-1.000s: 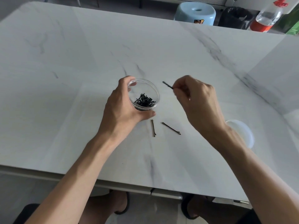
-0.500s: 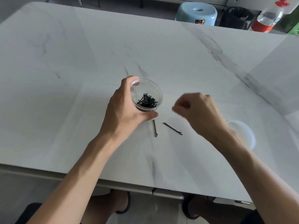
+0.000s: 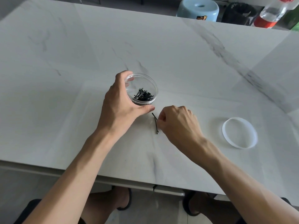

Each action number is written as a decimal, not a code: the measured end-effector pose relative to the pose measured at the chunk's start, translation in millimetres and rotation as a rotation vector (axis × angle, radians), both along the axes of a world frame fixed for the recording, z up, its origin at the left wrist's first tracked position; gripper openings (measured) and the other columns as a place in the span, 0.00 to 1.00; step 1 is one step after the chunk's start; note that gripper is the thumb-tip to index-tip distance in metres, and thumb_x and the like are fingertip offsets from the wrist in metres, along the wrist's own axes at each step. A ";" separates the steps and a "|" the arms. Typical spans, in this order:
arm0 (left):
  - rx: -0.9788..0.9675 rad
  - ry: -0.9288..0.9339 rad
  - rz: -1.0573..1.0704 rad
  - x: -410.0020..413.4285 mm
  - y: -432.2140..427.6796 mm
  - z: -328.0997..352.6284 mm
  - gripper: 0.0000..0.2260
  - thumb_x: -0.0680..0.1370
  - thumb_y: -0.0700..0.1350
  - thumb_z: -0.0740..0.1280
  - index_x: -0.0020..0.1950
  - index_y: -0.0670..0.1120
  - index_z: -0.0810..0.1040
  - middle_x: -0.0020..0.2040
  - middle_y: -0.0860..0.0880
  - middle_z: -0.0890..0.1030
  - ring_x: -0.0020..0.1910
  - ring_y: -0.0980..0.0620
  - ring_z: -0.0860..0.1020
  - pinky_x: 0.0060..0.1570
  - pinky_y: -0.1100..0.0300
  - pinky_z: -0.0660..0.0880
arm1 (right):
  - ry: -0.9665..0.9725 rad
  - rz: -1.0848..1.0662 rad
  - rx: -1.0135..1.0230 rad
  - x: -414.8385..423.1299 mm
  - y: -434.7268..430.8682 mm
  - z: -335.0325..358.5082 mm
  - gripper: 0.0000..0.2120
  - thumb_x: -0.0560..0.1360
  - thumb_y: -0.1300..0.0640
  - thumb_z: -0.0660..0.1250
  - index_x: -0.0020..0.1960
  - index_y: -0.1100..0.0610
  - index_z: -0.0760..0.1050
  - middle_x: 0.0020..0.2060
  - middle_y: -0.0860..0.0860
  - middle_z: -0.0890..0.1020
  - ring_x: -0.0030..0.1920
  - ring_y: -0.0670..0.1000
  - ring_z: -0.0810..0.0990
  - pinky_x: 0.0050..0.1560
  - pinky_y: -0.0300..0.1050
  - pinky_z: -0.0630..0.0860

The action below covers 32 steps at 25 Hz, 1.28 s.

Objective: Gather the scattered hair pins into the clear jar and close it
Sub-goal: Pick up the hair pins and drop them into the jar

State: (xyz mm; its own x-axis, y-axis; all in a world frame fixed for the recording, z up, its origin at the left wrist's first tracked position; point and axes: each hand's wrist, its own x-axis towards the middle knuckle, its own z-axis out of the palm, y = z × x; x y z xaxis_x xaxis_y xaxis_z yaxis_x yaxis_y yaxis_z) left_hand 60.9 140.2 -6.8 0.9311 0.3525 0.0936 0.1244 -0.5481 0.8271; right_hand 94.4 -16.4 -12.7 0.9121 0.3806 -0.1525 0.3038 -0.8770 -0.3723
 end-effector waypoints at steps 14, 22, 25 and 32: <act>-0.001 0.006 -0.009 -0.4 1.0 0.9 0.41 0.61 0.50 0.82 0.69 0.52 0.65 0.66 0.57 0.74 0.64 0.57 0.72 0.58 0.66 0.66 | -0.187 0.092 -0.212 4.5 -12.4 8.1 0.06 0.78 0.61 0.57 0.42 0.57 0.66 0.41 0.55 0.78 0.43 0.62 0.78 0.35 0.47 0.62; -0.001 0.039 -0.165 2.4 -24.2 -0.4 0.42 0.59 0.50 0.82 0.68 0.54 0.66 0.65 0.59 0.75 0.65 0.58 0.72 0.60 0.61 0.70 | -0.272 0.145 0.516 24.3 -23.6 30.1 0.01 0.74 0.59 0.71 0.44 0.56 0.81 0.35 0.43 0.78 0.31 0.42 0.73 0.34 0.31 0.65; -0.017 0.034 -0.200 4.6 -32.1 2.1 0.42 0.59 0.50 0.82 0.67 0.55 0.66 0.64 0.60 0.75 0.65 0.59 0.72 0.59 0.62 0.70 | -0.257 0.147 0.564 25.0 -34.9 31.2 0.01 0.73 0.58 0.72 0.45 0.55 0.83 0.38 0.44 0.80 0.33 0.48 0.74 0.35 0.30 0.66; -0.062 0.018 -0.254 7.3 -62.5 6.8 0.41 0.59 0.51 0.82 0.67 0.56 0.66 0.62 0.61 0.75 0.63 0.58 0.73 0.58 0.62 0.70 | -0.028 -0.124 -0.084 32.6 -133.7 29.2 0.26 0.69 0.39 0.71 0.63 0.45 0.72 0.59 0.47 0.76 0.59 0.51 0.73 0.51 0.46 0.70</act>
State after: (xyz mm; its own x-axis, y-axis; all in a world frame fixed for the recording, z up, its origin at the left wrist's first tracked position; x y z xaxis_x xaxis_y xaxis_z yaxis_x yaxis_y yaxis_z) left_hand 68.2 77.7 0.0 0.9918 0.1117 0.0616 0.0043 -0.5120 0.8590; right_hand 127.0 -150.1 16.5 0.9556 0.2518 -0.1528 0.2005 -0.9361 -0.2892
